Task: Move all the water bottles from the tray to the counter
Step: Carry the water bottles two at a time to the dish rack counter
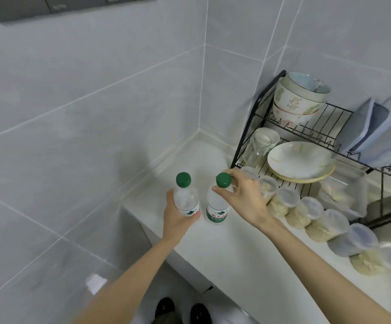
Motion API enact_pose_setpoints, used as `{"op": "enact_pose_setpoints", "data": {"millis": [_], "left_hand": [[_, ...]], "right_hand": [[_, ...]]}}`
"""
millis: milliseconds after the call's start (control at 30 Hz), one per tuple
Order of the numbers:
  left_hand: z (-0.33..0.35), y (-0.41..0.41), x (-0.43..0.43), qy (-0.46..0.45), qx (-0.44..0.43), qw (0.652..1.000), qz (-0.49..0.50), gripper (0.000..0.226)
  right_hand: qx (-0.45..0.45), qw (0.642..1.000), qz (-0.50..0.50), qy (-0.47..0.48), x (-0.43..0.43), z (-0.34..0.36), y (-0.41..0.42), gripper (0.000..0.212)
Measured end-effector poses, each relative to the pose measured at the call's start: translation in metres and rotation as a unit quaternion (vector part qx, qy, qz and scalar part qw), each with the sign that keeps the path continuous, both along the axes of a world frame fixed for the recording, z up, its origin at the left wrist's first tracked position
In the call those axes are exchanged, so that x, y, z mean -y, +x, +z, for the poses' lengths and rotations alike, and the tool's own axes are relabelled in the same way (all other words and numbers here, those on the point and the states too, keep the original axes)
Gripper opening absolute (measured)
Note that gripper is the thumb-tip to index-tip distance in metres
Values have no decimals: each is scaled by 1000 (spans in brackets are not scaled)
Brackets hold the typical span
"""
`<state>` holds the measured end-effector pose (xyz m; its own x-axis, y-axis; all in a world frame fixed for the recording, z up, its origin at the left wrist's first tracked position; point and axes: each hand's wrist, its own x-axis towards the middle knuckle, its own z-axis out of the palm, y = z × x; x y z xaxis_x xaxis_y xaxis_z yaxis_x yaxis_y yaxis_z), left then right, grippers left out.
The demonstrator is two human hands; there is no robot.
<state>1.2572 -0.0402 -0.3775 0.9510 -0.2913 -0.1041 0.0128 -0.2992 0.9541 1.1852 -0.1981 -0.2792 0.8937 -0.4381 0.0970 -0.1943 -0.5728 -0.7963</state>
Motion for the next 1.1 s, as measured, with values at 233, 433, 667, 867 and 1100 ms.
{"op": "enact_pose_setpoints", "data": {"millis": [233, 433, 667, 867, 1100], "left_hand": [[-17, 30, 11, -16, -5, 1000, -19, 74], [-26, 39, 12, -32, -12, 998, -61, 79], [1, 47, -2, -59, -20, 988, -143, 113], [72, 63, -18, 56, 166, 969, -174, 87], [117, 77, -5, 361, 316, 821, -308, 44]], "right_hand": [[-23, 999, -24, 32, 10, -14, 19, 26], [-66, 997, 20, -16, 22, -9, 26, 30], [-78, 976, 79, -187, 22, -1, 26, 41], [-179, 931, 158, -277, 25, 22, 33, 36], [-208, 878, 214, -373, 33, 35, 38, 35]]}}
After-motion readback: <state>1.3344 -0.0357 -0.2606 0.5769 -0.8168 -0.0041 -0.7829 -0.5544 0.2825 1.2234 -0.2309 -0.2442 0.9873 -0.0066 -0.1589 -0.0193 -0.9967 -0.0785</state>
